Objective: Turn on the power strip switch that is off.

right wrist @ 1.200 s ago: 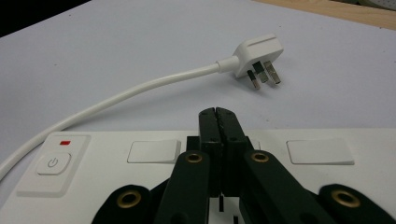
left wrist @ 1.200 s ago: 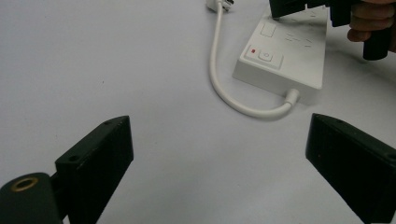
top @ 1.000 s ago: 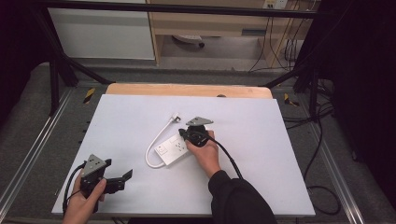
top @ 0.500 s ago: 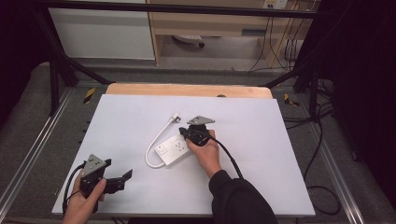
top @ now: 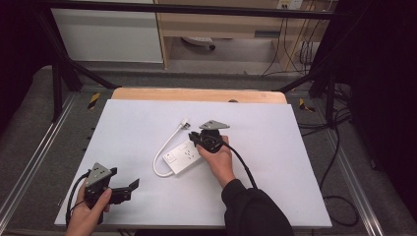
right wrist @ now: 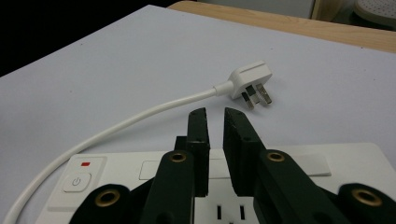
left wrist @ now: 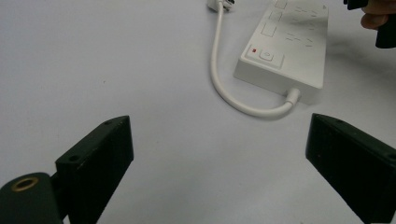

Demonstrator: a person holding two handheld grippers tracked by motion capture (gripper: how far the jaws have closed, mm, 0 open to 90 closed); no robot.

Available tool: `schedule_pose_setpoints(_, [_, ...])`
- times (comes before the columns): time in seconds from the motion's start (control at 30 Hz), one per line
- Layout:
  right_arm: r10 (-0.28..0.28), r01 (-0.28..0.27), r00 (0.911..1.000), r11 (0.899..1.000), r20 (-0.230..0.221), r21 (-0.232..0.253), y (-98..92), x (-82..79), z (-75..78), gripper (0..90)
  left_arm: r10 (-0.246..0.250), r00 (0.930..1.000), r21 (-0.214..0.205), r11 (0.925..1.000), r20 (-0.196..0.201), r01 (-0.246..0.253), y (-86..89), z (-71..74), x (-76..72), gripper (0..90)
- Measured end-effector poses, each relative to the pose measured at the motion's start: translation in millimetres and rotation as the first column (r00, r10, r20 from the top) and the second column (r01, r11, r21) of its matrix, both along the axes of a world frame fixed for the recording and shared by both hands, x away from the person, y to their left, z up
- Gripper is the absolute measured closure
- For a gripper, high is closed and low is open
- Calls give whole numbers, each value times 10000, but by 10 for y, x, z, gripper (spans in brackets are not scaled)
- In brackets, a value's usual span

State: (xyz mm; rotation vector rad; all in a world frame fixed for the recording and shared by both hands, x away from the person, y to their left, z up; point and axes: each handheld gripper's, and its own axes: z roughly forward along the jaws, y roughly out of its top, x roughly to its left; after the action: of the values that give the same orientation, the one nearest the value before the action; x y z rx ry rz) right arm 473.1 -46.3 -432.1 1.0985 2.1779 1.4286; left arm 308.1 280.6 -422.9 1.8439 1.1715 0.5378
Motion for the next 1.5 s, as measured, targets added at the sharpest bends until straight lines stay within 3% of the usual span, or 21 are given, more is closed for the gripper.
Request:
schedule_pose_setpoints(0.27, [-47, 46, 10000, 9999, 84, 102, -48, -15, 79, 747, -16, 10000, 8, 10000, -16, 16, -3, -2, 1, 76])
schedule_pose_setpoints(0.67, [-390, 389, 9992, 9990, 19, 222, -128, -40, 203, 573, -59, 10000, 4, 10000, -67, 59, -6, -8, 4, 76])
schedule_pose_setpoints(1.1, [-803, 804, 9967, 9968, -69, 44, -278, -43, 331, 226, -38, 10000, 33, 10000, -51, 38, -4, -9, 5, 75])
schedule_pose_setpoints(1.5, [-901, 901, 9959, 9956, 30, -252, -419, -110, 478, 83, -24, 10000, 25, 10000, -50, 24, -1, -10, 5, 72])
